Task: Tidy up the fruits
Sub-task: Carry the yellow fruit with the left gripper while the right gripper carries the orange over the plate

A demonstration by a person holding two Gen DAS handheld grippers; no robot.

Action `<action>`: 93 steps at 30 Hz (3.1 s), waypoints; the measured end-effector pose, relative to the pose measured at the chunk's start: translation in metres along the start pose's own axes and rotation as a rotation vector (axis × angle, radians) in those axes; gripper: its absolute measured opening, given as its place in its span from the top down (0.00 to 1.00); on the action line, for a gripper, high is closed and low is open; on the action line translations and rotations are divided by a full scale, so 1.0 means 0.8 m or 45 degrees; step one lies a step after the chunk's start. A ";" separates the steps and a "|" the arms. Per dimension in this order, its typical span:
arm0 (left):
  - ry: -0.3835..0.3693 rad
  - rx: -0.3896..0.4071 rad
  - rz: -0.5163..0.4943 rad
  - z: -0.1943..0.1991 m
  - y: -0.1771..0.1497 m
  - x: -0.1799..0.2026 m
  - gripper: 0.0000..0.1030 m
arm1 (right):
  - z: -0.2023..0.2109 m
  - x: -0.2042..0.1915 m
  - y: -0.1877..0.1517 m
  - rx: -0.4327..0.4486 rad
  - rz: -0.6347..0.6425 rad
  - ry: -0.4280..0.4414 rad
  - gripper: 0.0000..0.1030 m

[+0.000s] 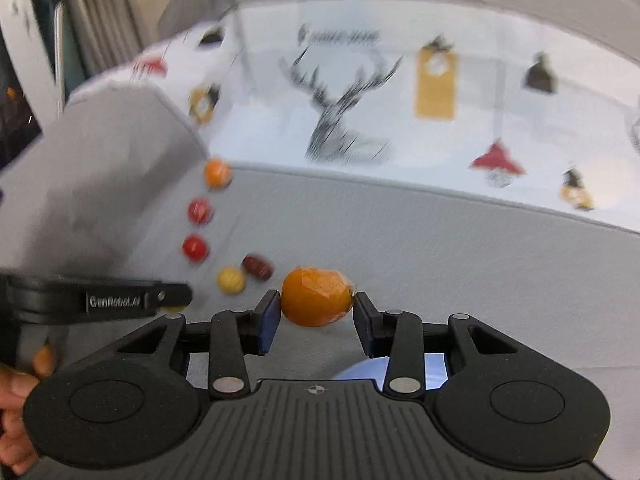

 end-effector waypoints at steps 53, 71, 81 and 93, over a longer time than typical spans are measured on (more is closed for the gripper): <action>-0.198 0.035 -0.421 0.008 -0.023 0.165 0.74 | 0.059 0.154 -0.061 0.062 -0.119 -0.198 0.59; -0.330 -0.011 -0.580 0.001 -0.044 0.206 0.74 | 0.056 0.147 -0.063 0.028 -0.061 -0.150 0.59; -0.340 -0.018 -0.592 0.002 -0.047 0.210 0.74 | 0.054 0.144 -0.065 0.015 -0.035 -0.143 0.59; -0.339 -0.018 -0.597 0.001 -0.045 0.211 0.74 | 0.052 0.141 -0.068 0.002 -0.016 -0.141 0.59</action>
Point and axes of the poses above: each gripper's, at about its wrist camera, not at the fingertips, and z roughly against the way its jaws point, x to its right, y to its top, the point moved 4 cm from there along -z, roughly the way its jaws point, and after that the axes turned 15 degrees about -z, right-handed, at the moved point
